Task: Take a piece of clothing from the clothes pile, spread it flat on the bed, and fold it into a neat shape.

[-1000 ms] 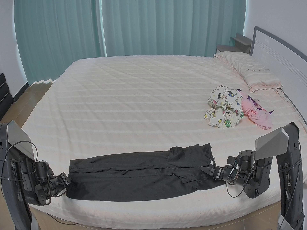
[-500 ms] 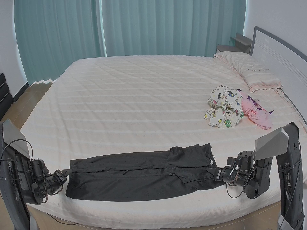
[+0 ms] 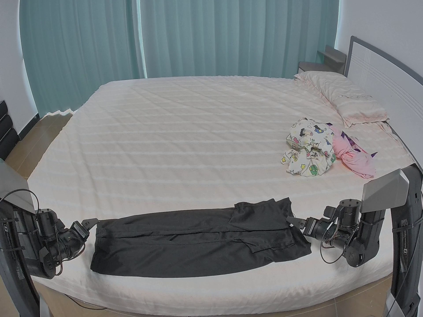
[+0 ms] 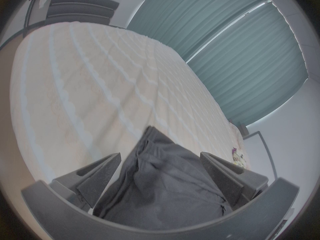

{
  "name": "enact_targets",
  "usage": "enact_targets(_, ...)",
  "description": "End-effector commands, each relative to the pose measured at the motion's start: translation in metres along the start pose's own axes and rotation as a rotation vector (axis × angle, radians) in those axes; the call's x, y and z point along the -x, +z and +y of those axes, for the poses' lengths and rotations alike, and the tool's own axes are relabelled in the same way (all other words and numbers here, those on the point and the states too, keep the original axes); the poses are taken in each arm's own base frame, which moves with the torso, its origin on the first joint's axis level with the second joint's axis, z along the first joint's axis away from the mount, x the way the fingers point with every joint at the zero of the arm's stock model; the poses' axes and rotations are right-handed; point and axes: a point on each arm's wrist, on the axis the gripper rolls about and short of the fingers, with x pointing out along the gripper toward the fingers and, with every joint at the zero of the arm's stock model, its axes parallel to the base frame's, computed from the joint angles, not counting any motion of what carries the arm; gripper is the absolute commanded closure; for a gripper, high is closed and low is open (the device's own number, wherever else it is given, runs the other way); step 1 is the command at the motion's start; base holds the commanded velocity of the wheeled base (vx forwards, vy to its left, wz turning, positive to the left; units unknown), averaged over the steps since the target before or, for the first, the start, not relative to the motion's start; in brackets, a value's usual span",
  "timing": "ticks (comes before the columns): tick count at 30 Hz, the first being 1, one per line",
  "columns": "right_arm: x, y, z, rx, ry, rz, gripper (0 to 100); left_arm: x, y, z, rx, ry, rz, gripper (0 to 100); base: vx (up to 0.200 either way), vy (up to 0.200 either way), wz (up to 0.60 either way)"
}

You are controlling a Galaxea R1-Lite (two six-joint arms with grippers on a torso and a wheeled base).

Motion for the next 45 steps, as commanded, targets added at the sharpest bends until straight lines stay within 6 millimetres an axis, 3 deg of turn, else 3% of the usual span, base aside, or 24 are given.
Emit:
enact_targets(1,0.002,0.007,0.000,-0.010,0.004,-0.028,0,-0.010,-0.001,-0.014,-0.036,-0.031,-0.031,0,0.000,0.000,0.00)
enact_targets(5,0.001,0.004,-0.001,-0.014,0.003,-0.020,0,-0.020,-0.004,-0.018,-0.083,-0.037,-0.032,0,0.000,0.000,0.00)
enact_targets(13,-0.001,0.000,-0.003,-0.018,-0.002,-0.009,0,-0.037,-0.019,-0.005,-0.136,0.026,0.007,0,0.000,0.000,0.00)
enact_targets(22,-0.002,-0.002,-0.005,-0.019,-0.007,-0.001,0,-0.040,-0.025,-0.002,-0.186,0.069,0.003,0,0.000,0.000,0.00)
enact_targets(23,-0.002,-0.002,-0.004,-0.019,-0.005,0.000,0,-0.040,-0.025,-0.002,-0.185,0.071,0.006,100,0.000,0.000,0.00)
enact_targets(29,-0.002,0.000,-0.004,-0.017,-0.005,-0.010,0,-0.037,-0.025,-0.001,-0.219,0.118,-0.021,100,0.000,0.000,0.00)
enact_targets(37,0.003,0.019,0.010,-0.053,0.037,-0.070,0,-0.023,-0.023,-0.006,-0.223,0.130,-0.034,100,0.000,0.000,0.00)
enact_targets(45,-0.009,0.005,0.032,-0.053,0.098,-0.025,0,-0.022,-0.020,-0.007,-0.223,0.125,-0.049,100,0.000,0.000,0.00)
